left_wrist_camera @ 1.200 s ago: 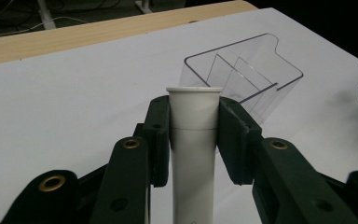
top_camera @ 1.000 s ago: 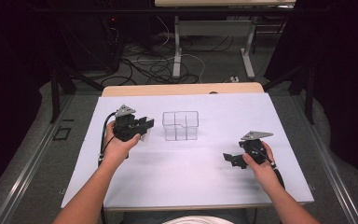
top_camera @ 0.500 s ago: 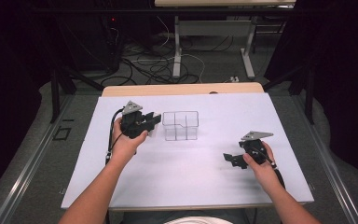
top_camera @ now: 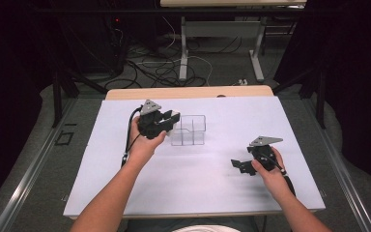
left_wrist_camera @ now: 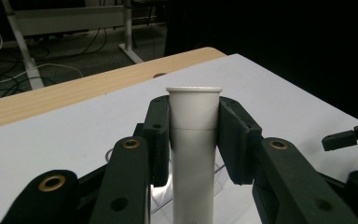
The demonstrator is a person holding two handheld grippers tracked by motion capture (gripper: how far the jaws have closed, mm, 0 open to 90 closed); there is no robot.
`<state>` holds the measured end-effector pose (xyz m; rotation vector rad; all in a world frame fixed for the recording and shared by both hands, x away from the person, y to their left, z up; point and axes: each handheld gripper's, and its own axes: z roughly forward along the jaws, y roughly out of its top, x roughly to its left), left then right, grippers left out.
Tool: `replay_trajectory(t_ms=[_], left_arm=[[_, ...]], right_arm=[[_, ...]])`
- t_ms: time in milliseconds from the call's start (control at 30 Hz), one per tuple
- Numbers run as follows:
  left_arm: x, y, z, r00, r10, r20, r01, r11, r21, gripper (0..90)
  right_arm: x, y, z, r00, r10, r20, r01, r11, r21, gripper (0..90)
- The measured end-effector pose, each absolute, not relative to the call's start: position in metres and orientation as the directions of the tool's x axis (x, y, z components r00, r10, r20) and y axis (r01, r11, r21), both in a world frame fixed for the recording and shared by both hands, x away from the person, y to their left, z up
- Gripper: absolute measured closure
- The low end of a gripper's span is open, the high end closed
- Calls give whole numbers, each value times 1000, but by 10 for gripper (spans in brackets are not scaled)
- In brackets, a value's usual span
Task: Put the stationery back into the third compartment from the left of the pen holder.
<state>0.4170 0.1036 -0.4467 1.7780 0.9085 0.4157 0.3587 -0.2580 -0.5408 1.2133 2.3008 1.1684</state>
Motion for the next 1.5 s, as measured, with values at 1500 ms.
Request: replay_trajectory(t_ms=[1500], left_arm=[[446, 39, -439, 655, 747, -117, 356, -168, 919, 673]], right_arm=[[356, -264, -541, -587, 799, 134, 572, 292, 766, 105]])
